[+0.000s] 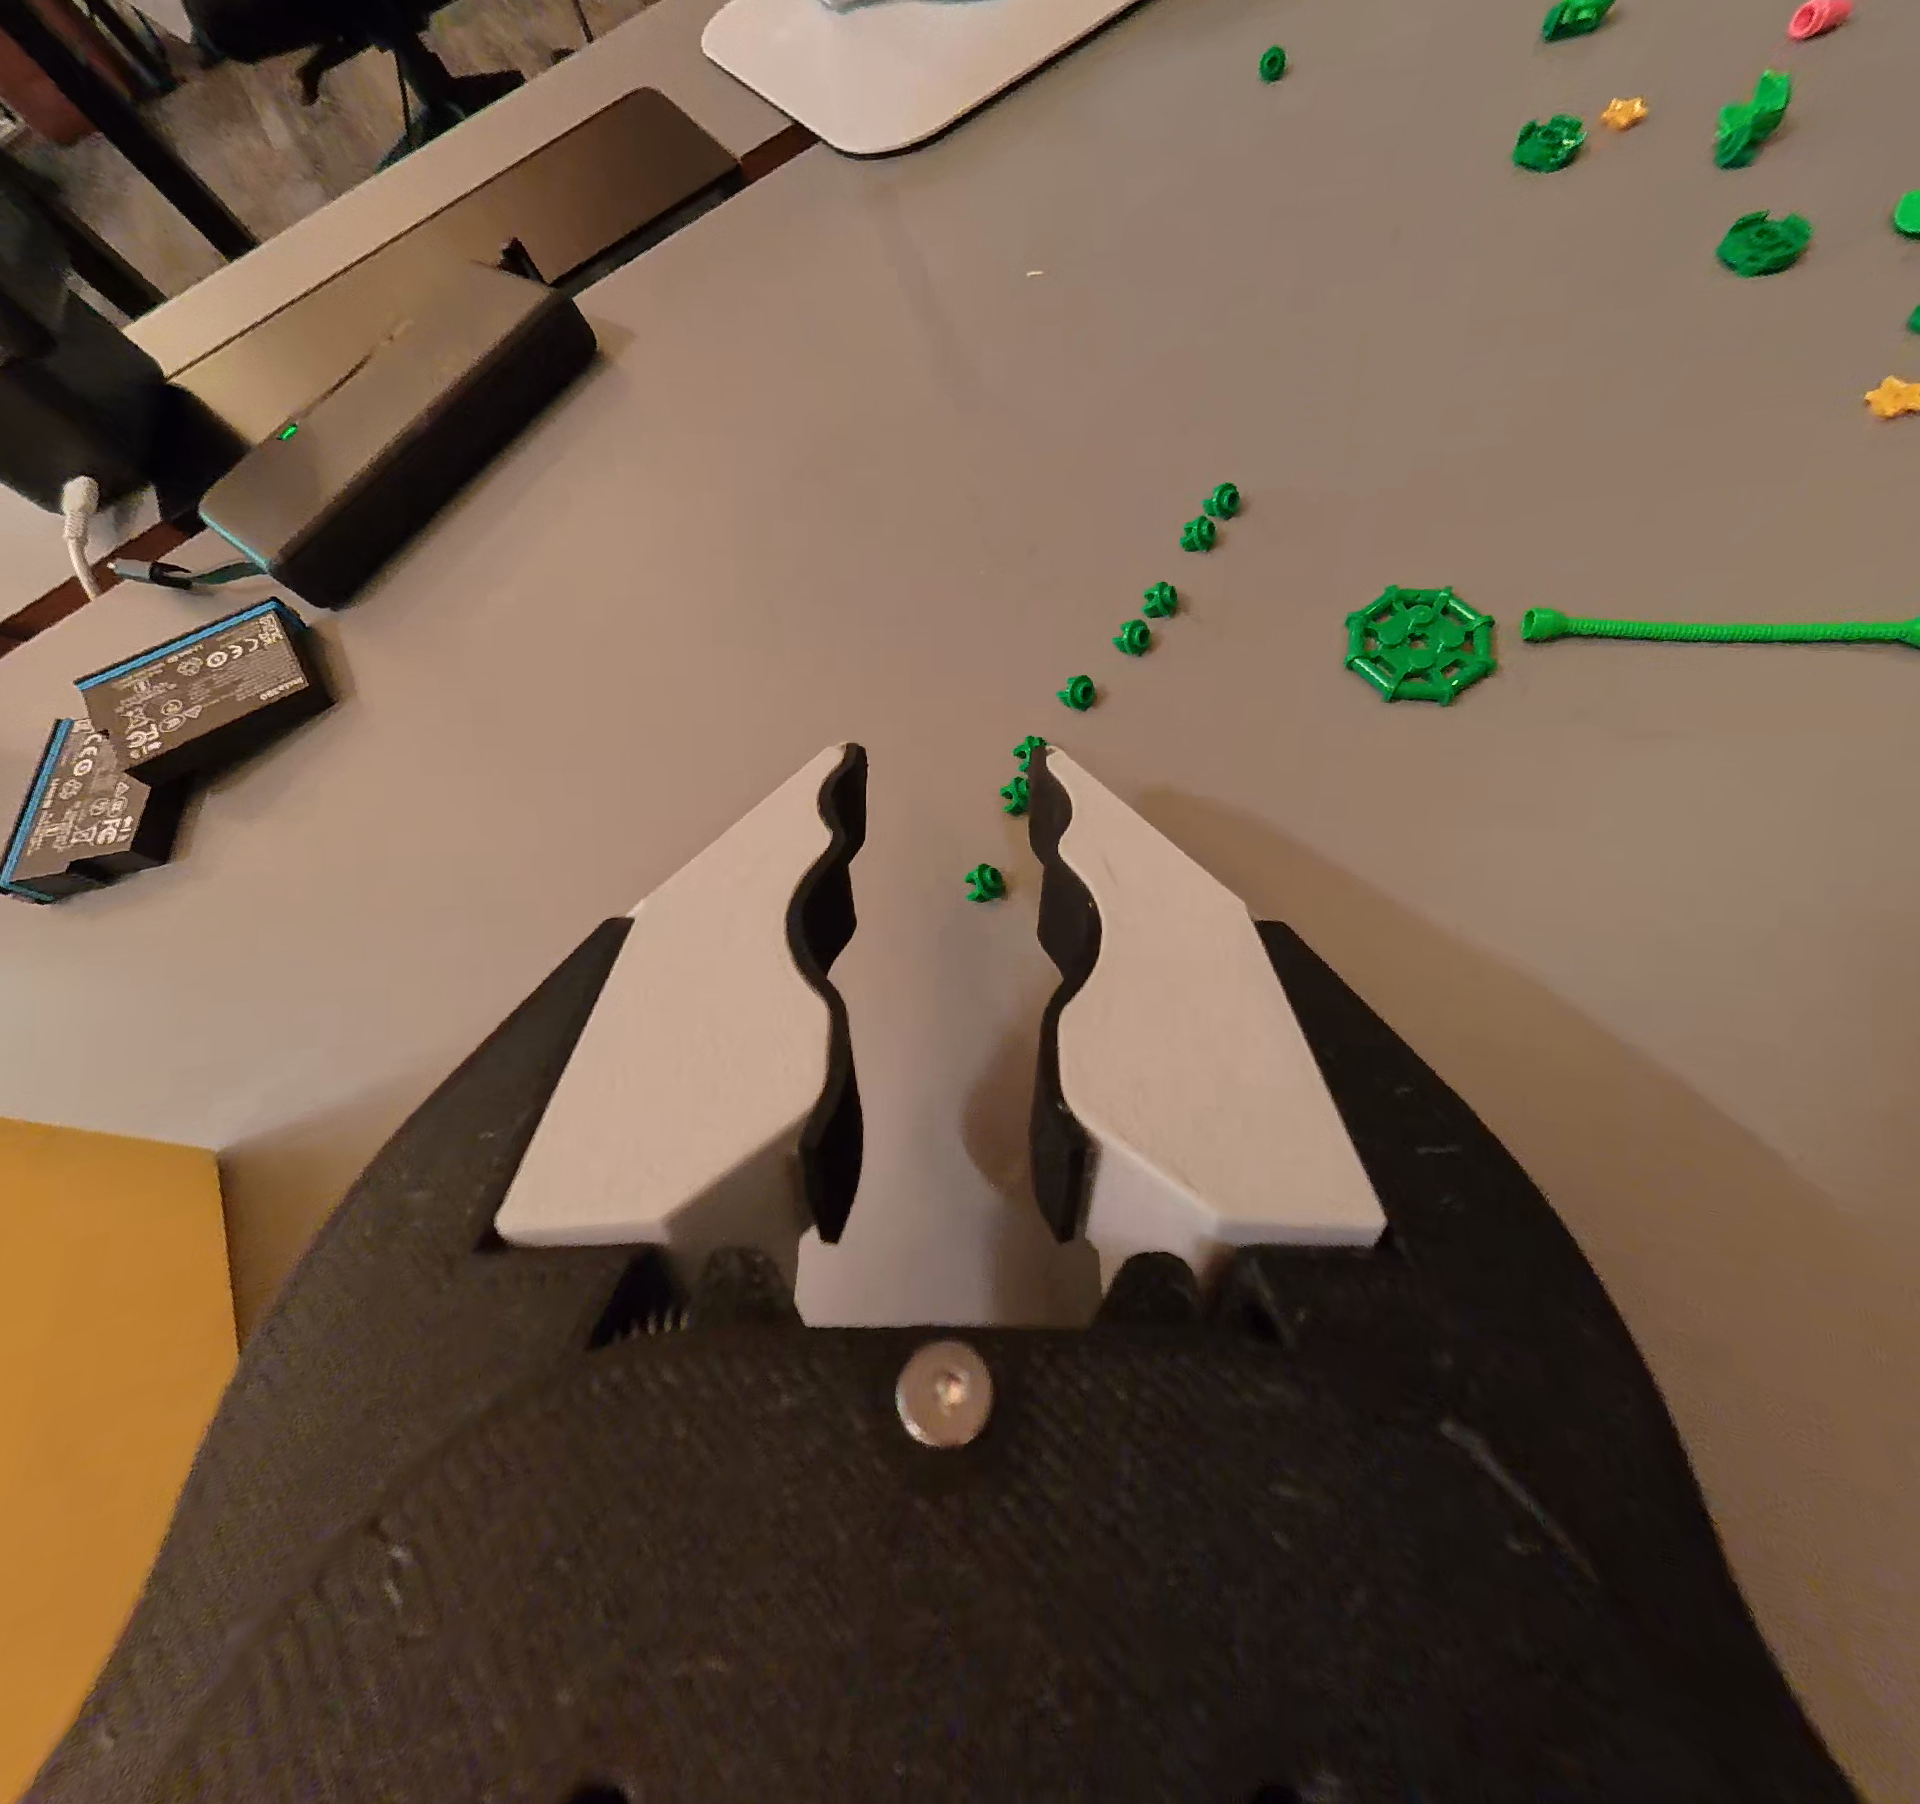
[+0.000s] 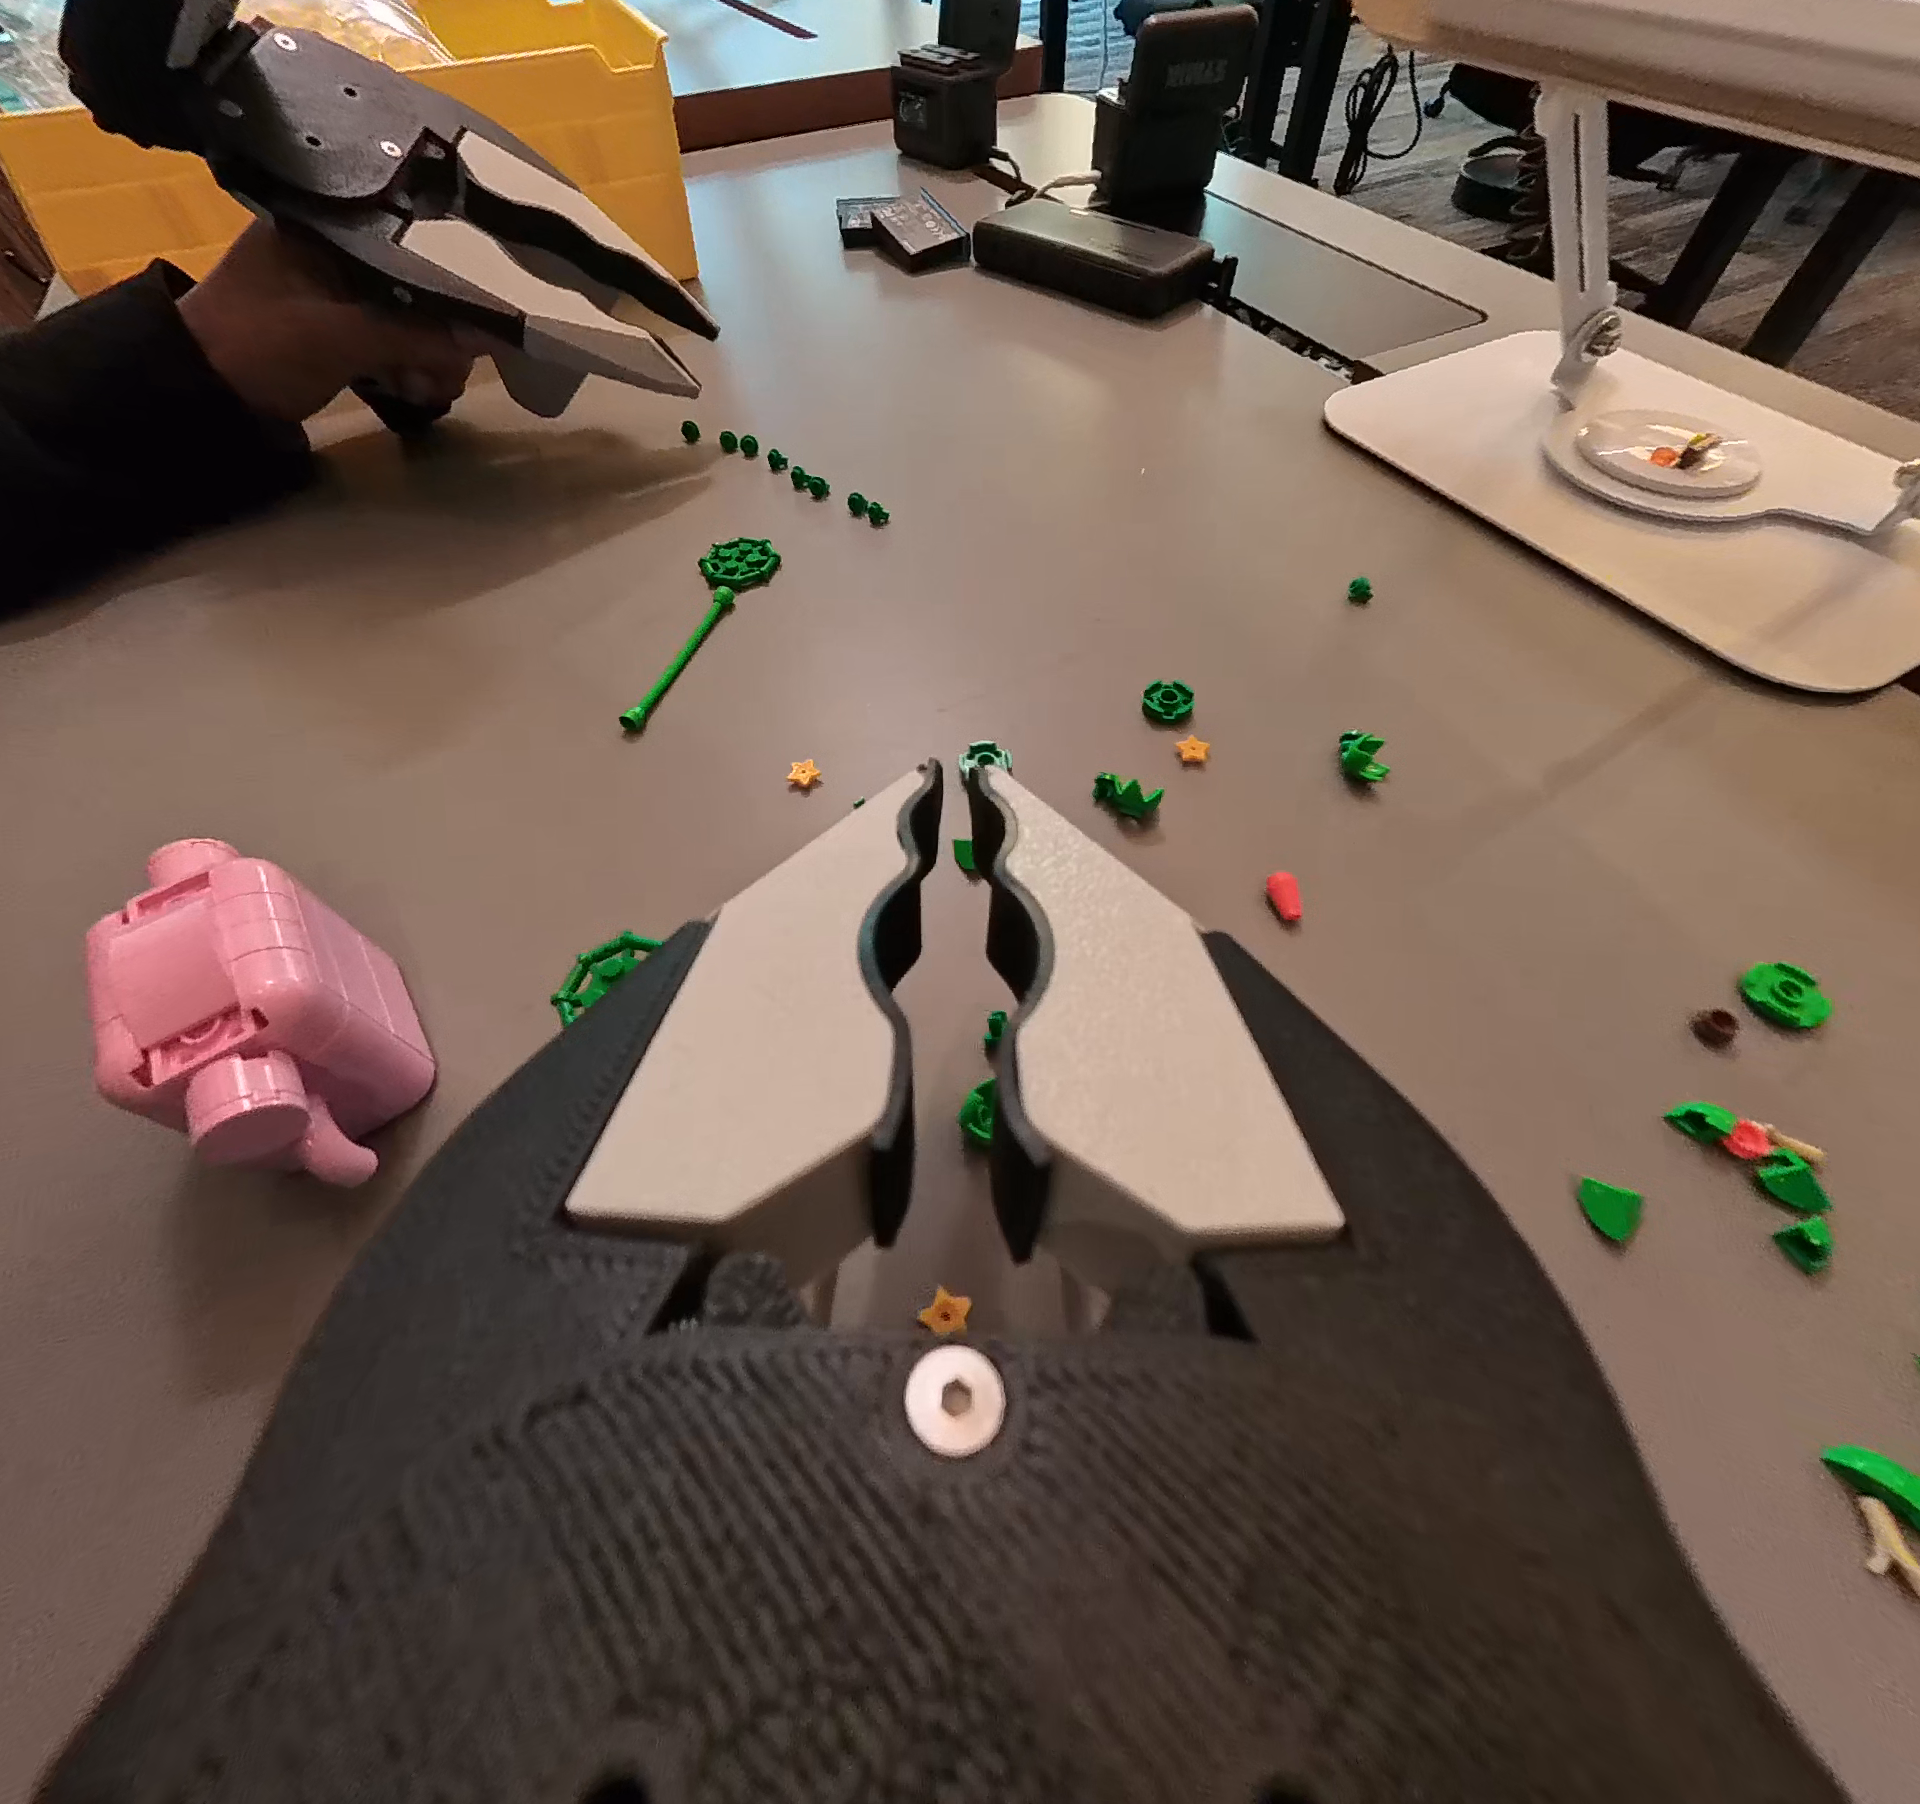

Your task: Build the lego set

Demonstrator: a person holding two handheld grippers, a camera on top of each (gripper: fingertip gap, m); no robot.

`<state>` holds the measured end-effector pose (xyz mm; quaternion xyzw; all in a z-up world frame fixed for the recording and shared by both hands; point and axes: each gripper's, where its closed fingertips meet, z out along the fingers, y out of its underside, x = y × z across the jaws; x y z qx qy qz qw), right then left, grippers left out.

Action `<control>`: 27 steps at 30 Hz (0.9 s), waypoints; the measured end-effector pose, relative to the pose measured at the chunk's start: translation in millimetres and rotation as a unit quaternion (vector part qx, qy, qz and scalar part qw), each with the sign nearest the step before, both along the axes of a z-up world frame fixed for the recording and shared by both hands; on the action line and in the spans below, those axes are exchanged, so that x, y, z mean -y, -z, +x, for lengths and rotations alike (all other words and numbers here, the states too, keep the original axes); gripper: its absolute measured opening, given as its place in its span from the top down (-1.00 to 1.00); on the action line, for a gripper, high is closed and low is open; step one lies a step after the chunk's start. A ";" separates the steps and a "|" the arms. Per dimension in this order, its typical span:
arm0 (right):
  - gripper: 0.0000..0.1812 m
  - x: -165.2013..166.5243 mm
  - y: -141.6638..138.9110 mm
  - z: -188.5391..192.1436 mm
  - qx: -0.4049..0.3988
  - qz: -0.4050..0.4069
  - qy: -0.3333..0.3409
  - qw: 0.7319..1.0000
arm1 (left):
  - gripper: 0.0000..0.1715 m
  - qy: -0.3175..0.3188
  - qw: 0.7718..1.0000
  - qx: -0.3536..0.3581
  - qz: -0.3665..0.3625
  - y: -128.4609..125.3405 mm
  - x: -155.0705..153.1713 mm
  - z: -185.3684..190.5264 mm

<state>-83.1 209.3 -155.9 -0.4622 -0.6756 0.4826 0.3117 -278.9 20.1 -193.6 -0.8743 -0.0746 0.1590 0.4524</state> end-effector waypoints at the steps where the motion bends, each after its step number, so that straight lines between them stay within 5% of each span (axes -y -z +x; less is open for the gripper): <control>1: 0.97 0.7 0.1 0.1 0.000 0.001 -0.001 1.000 | 0.66 0.001 1.000 0.000 0.001 -0.4 0.0 0.4; 27: 0.96 4.0 -1.5 0.6 -0.004 0.014 -0.004 1.000 | 0.70 -0.012 1.000 -0.003 0.013 -4.0 4.9 -2.6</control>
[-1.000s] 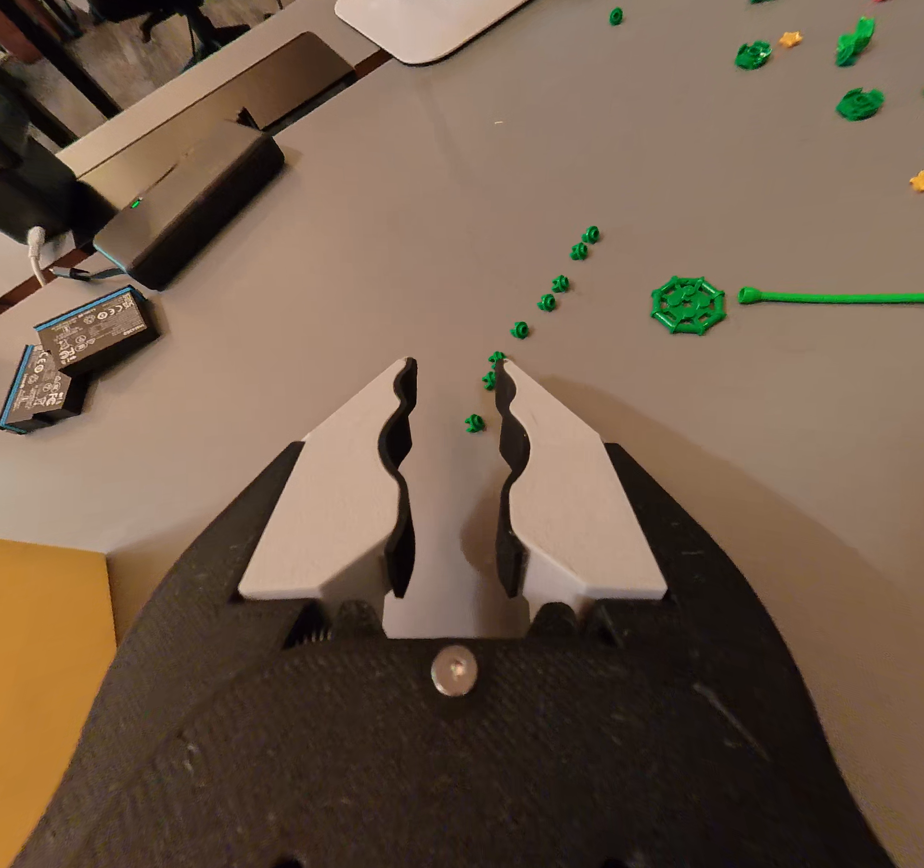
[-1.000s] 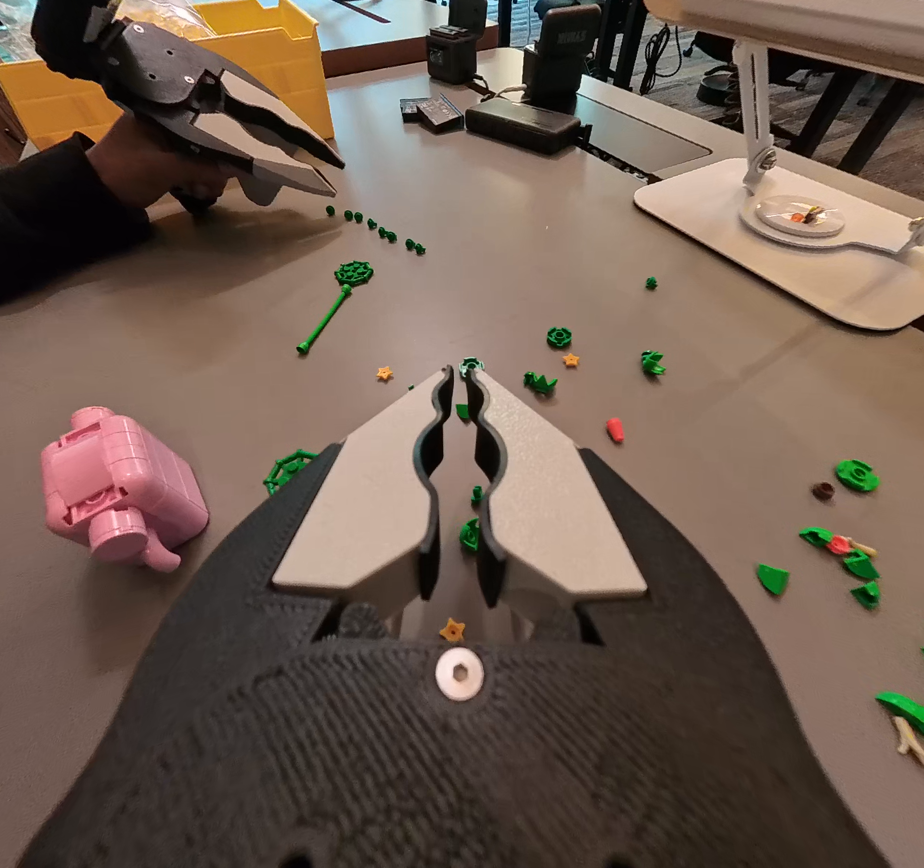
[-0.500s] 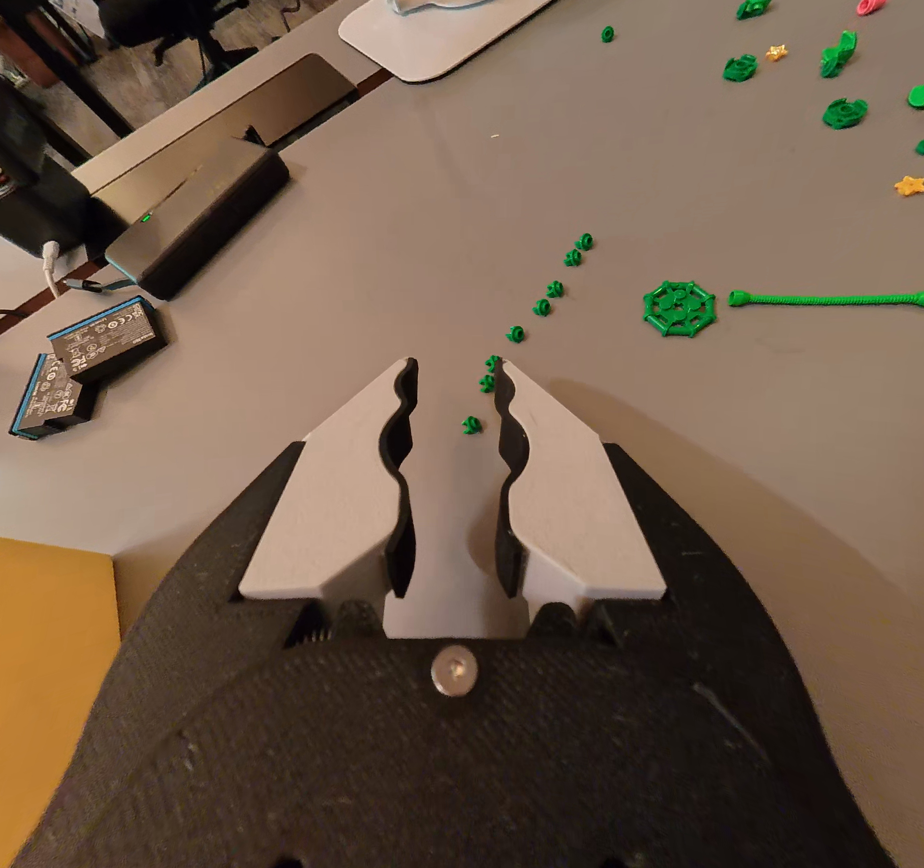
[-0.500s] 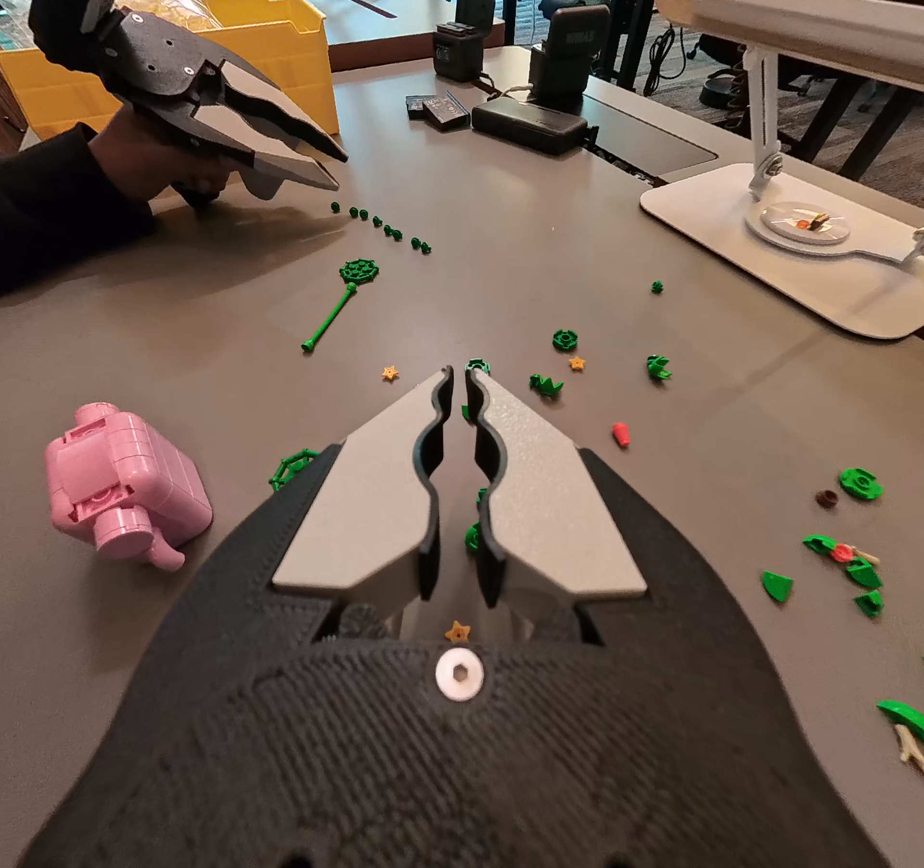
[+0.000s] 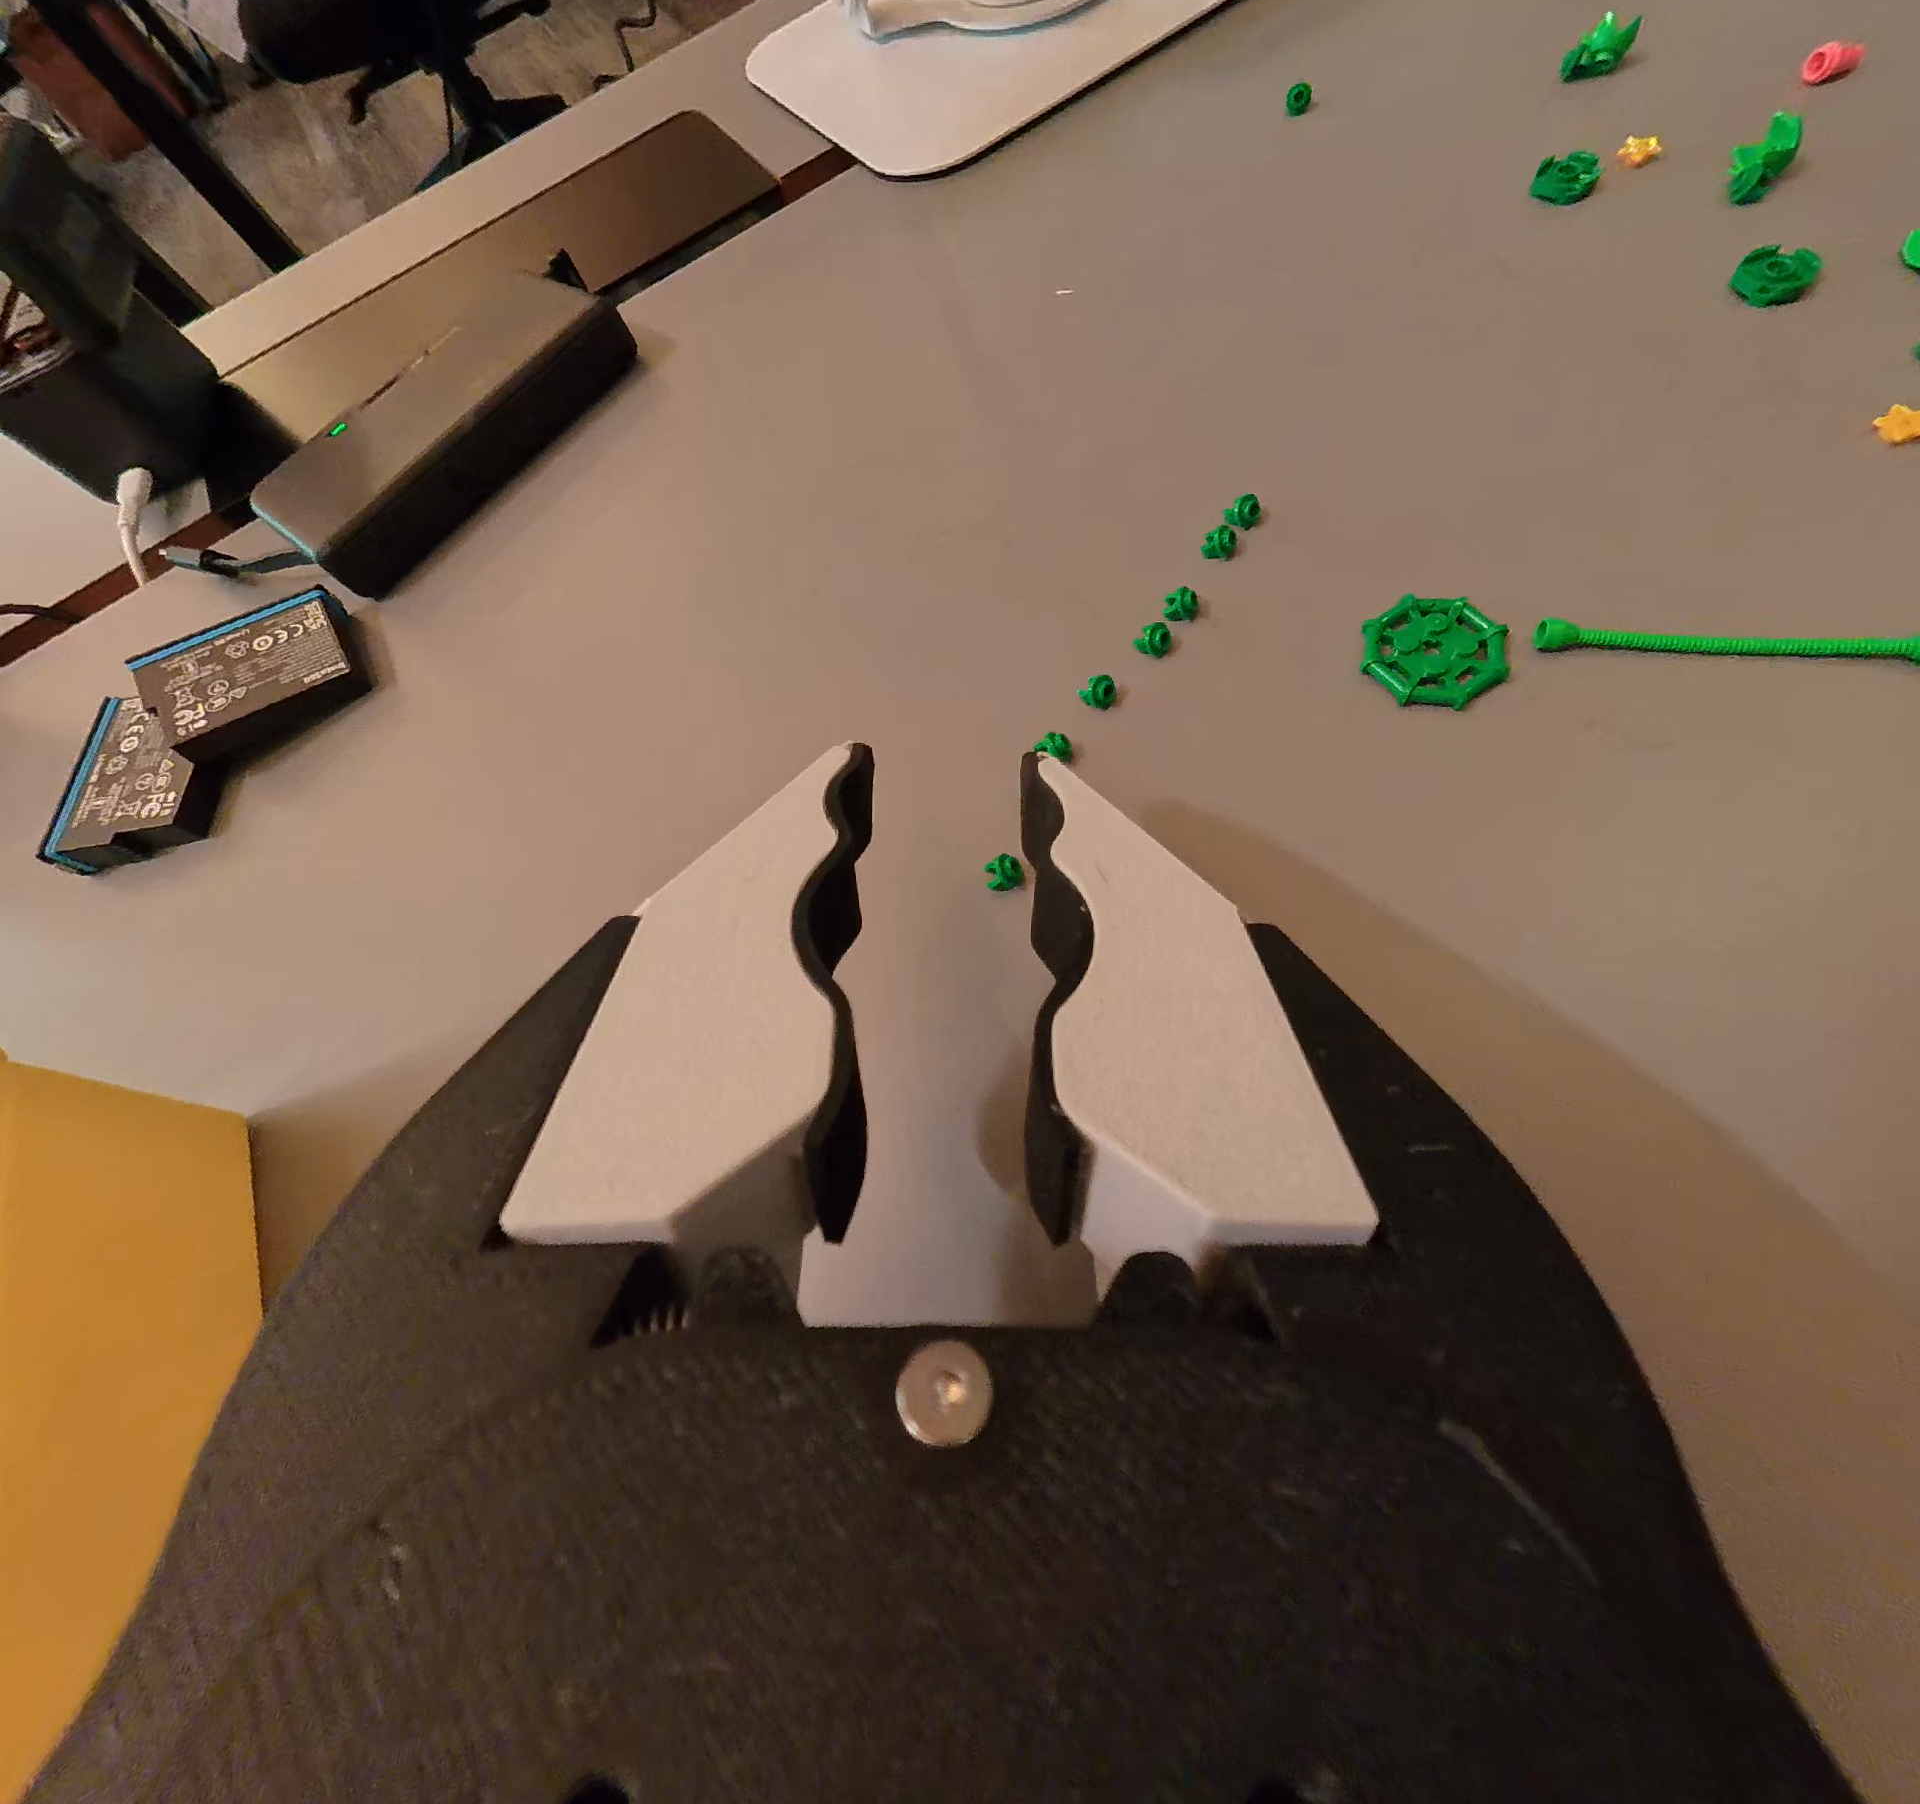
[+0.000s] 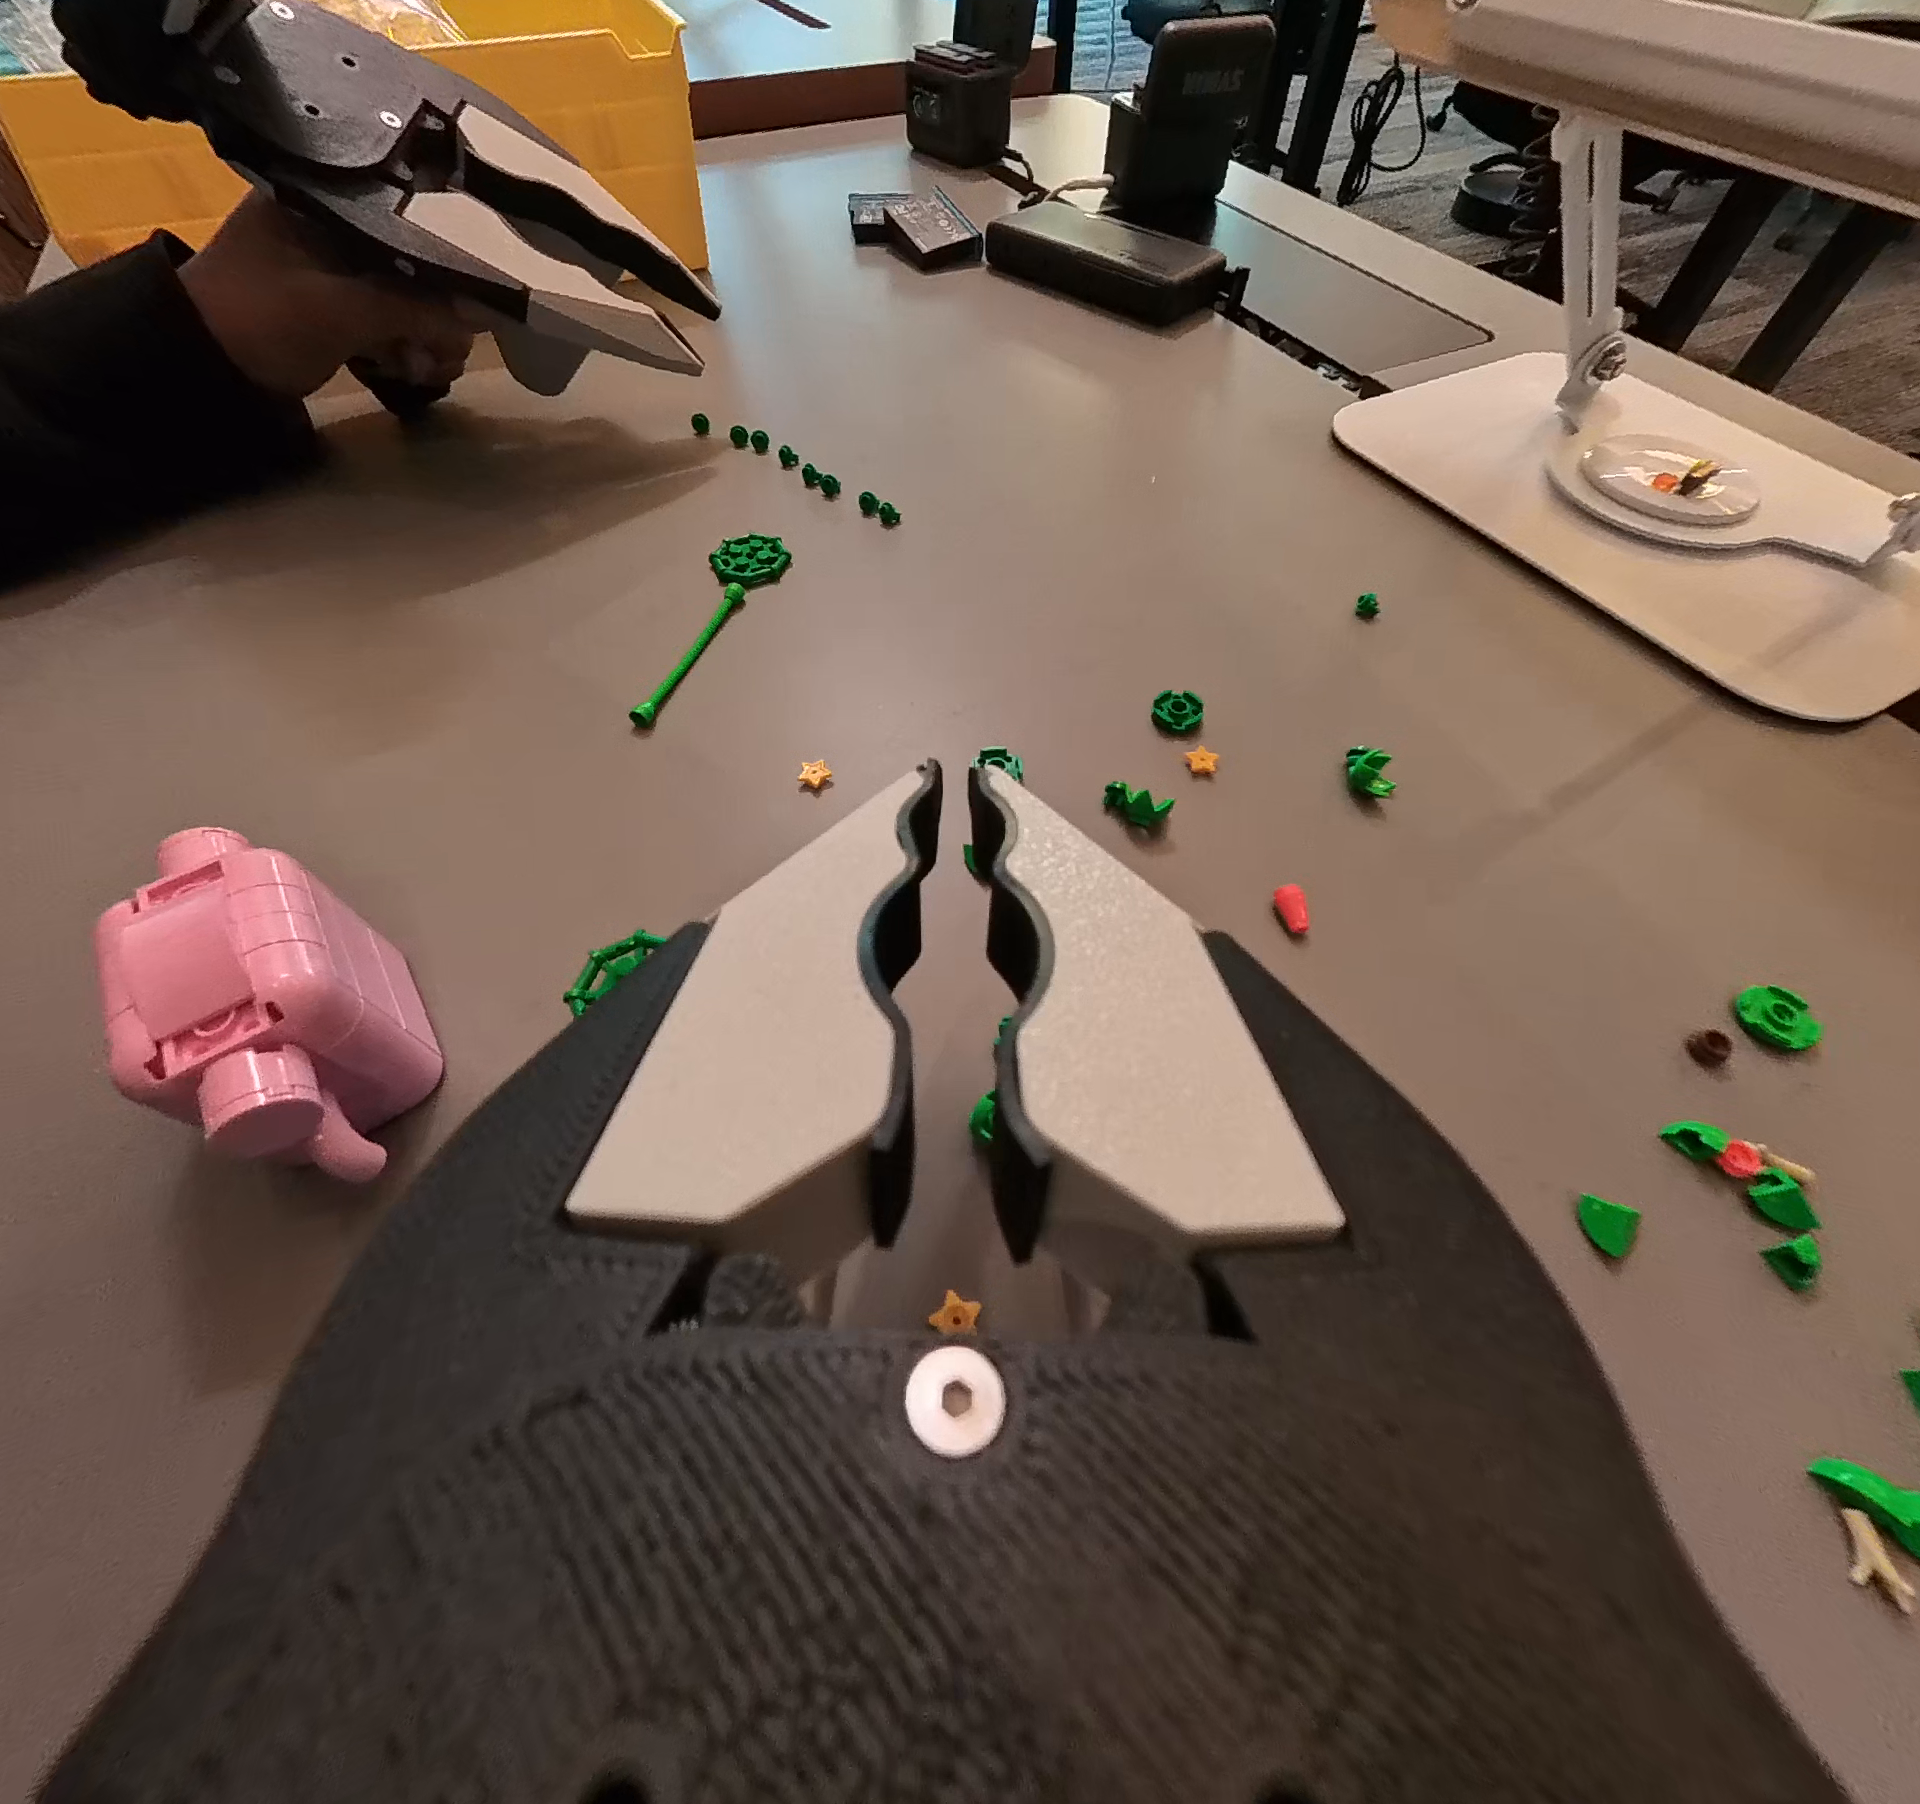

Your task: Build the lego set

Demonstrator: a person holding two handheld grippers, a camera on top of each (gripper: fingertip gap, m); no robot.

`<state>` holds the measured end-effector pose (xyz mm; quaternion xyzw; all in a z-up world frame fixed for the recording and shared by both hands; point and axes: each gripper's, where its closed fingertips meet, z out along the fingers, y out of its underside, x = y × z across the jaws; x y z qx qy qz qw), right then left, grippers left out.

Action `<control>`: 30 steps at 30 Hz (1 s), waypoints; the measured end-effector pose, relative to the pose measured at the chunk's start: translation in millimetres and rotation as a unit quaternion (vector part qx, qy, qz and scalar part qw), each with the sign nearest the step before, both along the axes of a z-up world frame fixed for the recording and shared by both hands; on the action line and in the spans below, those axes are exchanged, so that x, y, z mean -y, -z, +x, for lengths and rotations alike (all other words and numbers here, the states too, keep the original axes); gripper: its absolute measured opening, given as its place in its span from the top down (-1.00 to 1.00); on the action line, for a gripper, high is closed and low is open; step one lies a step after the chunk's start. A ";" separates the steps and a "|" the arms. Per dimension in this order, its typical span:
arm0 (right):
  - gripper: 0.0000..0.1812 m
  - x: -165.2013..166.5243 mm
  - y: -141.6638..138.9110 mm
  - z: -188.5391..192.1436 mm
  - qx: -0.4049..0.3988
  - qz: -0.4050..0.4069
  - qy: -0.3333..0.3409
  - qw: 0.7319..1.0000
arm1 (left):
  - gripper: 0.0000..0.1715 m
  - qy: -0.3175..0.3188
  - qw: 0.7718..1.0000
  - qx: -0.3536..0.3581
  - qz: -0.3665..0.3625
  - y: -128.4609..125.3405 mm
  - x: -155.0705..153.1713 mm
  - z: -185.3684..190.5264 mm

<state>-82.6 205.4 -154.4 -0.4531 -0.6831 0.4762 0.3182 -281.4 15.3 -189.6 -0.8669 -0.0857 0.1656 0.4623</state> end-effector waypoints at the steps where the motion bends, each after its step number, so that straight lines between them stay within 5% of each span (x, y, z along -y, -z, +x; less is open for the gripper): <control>1: 0.96 0.1 0.1 0.0 0.000 0.000 0.000 1.000 | 0.70 0.000 1.000 0.000 0.000 0.0 0.1 -0.1; 23: 0.97 3.1 -5.4 0.6 -0.012 0.007 -0.002 1.000 | 0.72 -0.004 1.000 0.014 0.019 -5.0 4.3 1.3; 30: 1.00 -6.7 -53.6 9.9 -0.130 0.014 0.032 0.991 | 0.78 0.003 0.999 -0.027 0.046 -21.6 3.1 6.2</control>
